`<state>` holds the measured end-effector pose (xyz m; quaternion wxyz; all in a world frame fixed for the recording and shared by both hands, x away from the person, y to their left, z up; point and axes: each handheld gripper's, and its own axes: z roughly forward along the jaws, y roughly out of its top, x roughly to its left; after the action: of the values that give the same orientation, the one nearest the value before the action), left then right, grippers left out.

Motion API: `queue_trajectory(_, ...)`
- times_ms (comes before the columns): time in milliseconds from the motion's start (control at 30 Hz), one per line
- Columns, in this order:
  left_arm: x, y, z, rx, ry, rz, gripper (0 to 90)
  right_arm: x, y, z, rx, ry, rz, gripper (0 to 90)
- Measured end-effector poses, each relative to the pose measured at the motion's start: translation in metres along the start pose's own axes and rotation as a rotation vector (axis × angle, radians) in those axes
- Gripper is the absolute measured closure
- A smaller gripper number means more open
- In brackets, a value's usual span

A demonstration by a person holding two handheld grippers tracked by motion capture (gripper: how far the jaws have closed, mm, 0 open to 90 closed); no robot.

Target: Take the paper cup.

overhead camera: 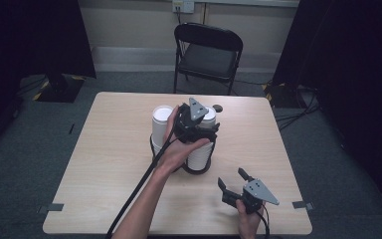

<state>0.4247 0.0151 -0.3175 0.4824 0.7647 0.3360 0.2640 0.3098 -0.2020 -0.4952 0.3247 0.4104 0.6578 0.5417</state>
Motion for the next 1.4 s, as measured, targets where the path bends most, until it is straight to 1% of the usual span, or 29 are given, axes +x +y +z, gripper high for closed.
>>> queue_trajectory(33,0.001,0.0,0.0,-0.003,-0.011,-0.013,17.3,0.0,0.0,0.0,0.0,0.0,-0.001,17.0)
queue_trajectory(67,0.002,0.0,0.0,-0.003,-0.001,-0.011,18.5,0.0,0.0,0.0,0.0,-0.001,0.0,17.0)
queue_trajectory(100,0.002,0.0,0.0,-0.002,0.0,-0.02,22.1,0.0,0.0,0.0,0.0,0.001,0.001,17.0)
queue_trajectory(233,0.004,0.0,-0.001,-0.006,-0.015,-0.033,22.7,0.0,0.0,0.0,0.0,-0.001,0.001,17.0)
queue_trajectory(300,0.007,0.001,-0.003,-0.012,-0.034,-0.05,23.1,0.0,0.0,0.0,0.0,0.0,0.001,17.0)
queue_trajectory(333,0.008,0.001,-0.003,-0.019,-0.039,-0.047,23.2,0.0,0.0,0.0,0.0,0.0,0.001,17.0)
queue_trajectory(433,0.007,0.001,-0.003,-0.035,-0.041,-0.056,23.4,0.0,0.0,0.0,0.001,0.001,0.001,17.0)
queue_trajectory(633,0.009,0.004,-0.009,-0.093,-0.055,-0.061,23.3,0.0,0.0,0.0,0.0,0.0,0.002,17.0)
queue_trajectory(667,0.009,0.004,-0.009,-0.102,-0.059,-0.071,23.3,0.0,0.0,0.0,-0.001,0.0,0.001,17.0)
queue_trajectory(767,0.011,0.005,-0.011,-0.119,-0.064,-0.077,23.4,0.001,0.0,0.0,0.004,-0.007,-0.01,17.0)
queue_trajectory(800,0.011,0.005,-0.012,-0.129,-0.061,-0.087,23.4,0.001,0.0,0.001,0.008,-0.008,-0.013,17.0)
queue_trajectory(833,0.011,0.006,-0.013,-0.134,-0.059,-0.087,23.4,0.001,0.0,0.001,0.01,-0.007,-0.014,17.0)
queue_trajectory(967,0.012,0.008,-0.019,-0.176,-0.064,-0.105,23.5,0.0,0.0,0.0,0.005,0.0,-0.001,17.0)
queue_trajectory(1067,0.014,0.01,-0.025,-0.214,-0.068,-0.109,23.5,0.0,0.0,0.0,0.006,0.001,-0.002,17.0)
queue_trajectory(1133,0.015,0.011,-0.027,-0.229,-0.074,-0.111,23.6,0.0,0.0,0.0,0.007,0.0,-0.005,17.0)
queue_trajectory(1267,0.015,0.012,-0.031,-0.252,-0.063,-0.113,23.6,0.0,0.0,0.0,0.007,0.001,-0.002,17.0)
queue_trajectory(1400,0.016,0.013,-0.033,-0.268,-0.069,-0.109,23.6,0.0,0.0,0.001,0.009,0.001,-0.006,17.0)
